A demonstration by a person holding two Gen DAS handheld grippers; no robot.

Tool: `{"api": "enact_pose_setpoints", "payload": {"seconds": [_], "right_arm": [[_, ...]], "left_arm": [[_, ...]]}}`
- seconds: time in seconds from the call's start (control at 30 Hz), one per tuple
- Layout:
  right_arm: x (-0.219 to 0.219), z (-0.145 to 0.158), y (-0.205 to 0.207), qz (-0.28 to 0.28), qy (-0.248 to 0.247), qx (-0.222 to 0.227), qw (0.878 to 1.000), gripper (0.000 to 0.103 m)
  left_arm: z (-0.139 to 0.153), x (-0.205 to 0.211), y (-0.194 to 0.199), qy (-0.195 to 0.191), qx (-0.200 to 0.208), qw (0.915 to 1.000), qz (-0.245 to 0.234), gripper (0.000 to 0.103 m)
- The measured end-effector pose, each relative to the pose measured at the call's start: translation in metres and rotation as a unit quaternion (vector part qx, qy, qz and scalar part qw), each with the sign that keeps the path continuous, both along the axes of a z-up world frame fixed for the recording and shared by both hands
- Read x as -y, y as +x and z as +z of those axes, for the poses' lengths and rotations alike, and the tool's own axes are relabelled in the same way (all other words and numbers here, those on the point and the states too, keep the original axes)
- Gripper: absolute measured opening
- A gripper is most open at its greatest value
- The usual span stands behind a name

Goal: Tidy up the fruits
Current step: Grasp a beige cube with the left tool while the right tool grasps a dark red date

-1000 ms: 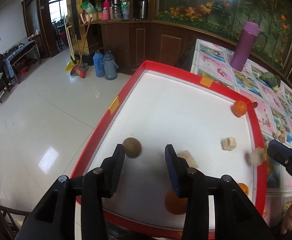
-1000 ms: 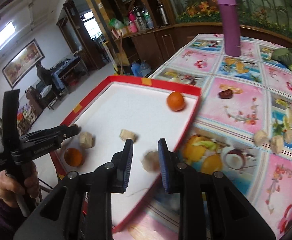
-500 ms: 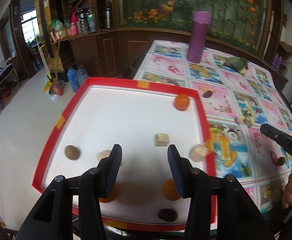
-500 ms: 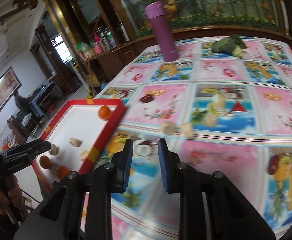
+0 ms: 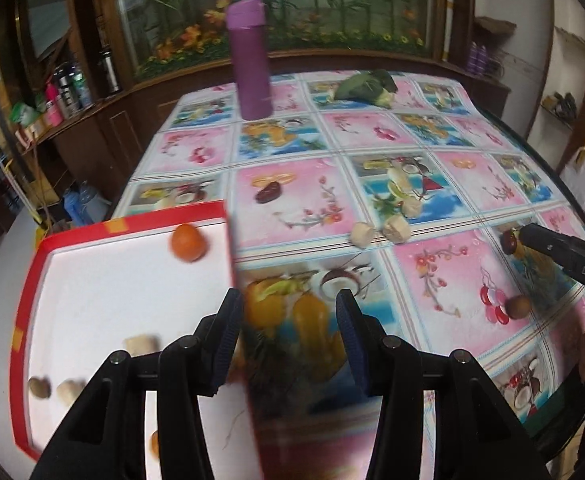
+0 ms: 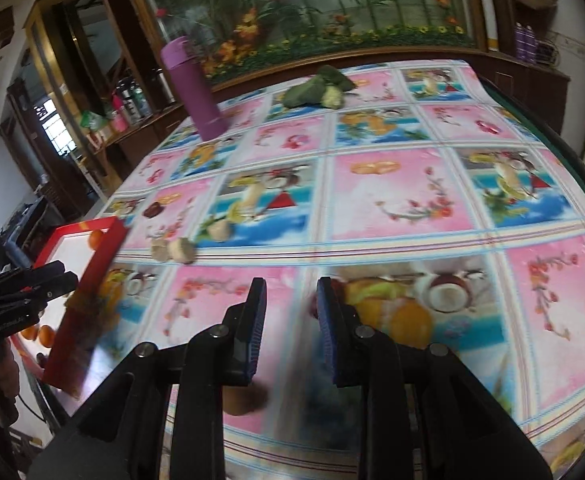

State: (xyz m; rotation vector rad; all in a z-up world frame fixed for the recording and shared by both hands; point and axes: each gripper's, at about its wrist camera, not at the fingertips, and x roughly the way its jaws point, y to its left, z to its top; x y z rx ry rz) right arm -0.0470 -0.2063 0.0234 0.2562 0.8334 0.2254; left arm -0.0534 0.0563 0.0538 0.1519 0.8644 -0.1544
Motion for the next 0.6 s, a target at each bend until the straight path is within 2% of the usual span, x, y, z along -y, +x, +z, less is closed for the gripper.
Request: {"api": "enact_pose_setpoints", "payload": {"seconds": [0.1, 0.27, 0.6], "right_arm": [[0.012, -0.007, 0.002, -0.011, -0.001, -0.013, 1.0, 0.028], [0.019, -0.016, 0.009, -0.023, 0.007, -0.026, 0.999, 0.028], [0.009, -0.021, 0.013, -0.005, 0.004, -0.043, 0.999, 0.028]], "left_arm": [[-0.009, 0.014, 0.016, 0.003, -0.015, 0.9999, -0.007, 0.048], [-0.006, 0.036, 0.019, -0.01, -0.016, 0.9993, -0.031, 0.048], [-0.025, 0.073, 0.036, -0.021, -0.051, 0.9966, -0.061, 0.048]]}}
